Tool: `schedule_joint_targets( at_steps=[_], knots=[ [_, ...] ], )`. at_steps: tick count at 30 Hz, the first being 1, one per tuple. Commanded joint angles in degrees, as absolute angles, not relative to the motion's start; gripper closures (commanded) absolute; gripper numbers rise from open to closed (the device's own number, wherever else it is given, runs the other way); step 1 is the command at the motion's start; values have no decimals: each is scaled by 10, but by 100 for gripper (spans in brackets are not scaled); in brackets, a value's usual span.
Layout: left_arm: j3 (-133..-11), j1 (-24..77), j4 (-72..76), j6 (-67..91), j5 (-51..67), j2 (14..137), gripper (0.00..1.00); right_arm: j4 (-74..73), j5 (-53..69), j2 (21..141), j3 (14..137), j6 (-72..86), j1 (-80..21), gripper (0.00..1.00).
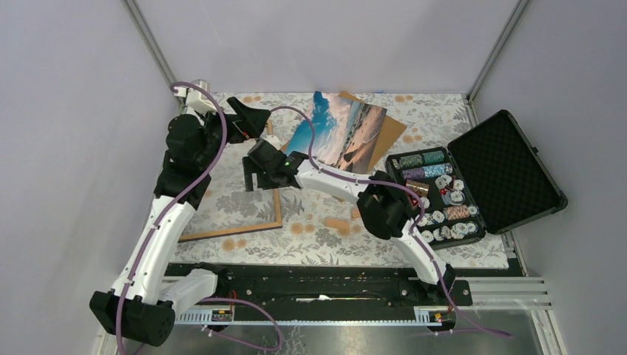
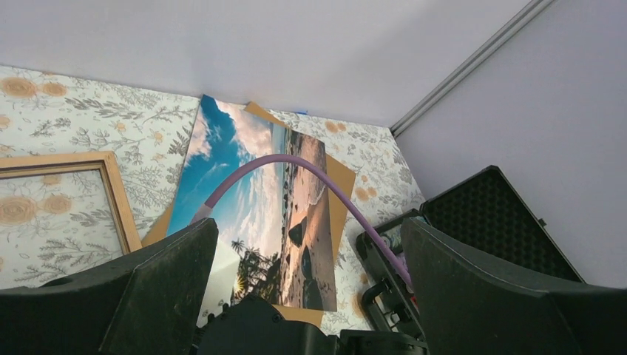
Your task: Put the photo into the frame
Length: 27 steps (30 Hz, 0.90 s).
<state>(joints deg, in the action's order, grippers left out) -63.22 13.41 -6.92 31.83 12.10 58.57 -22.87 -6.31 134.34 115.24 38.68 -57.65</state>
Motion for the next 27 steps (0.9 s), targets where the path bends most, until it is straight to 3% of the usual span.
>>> schedule_joint_targets(
  at_steps=[1, 6, 13, 27],
  knots=[
    [-631, 122, -33, 331, 139, 576, 1, -301, -118, 1343, 1201, 357, -586, 4],
    [-631, 119, -32, 332, 140, 576, 1, -297, -118, 1298, 1157, 338, -585, 3],
    [-630, 117, -32, 336, 143, 580, 1, -165, 11, 1219, 997, 357, -586, 25],
    [-628, 113, -29, 343, 150, 586, 1, -62, 76, 1227, 907, 405, -633, 40]
  ],
)
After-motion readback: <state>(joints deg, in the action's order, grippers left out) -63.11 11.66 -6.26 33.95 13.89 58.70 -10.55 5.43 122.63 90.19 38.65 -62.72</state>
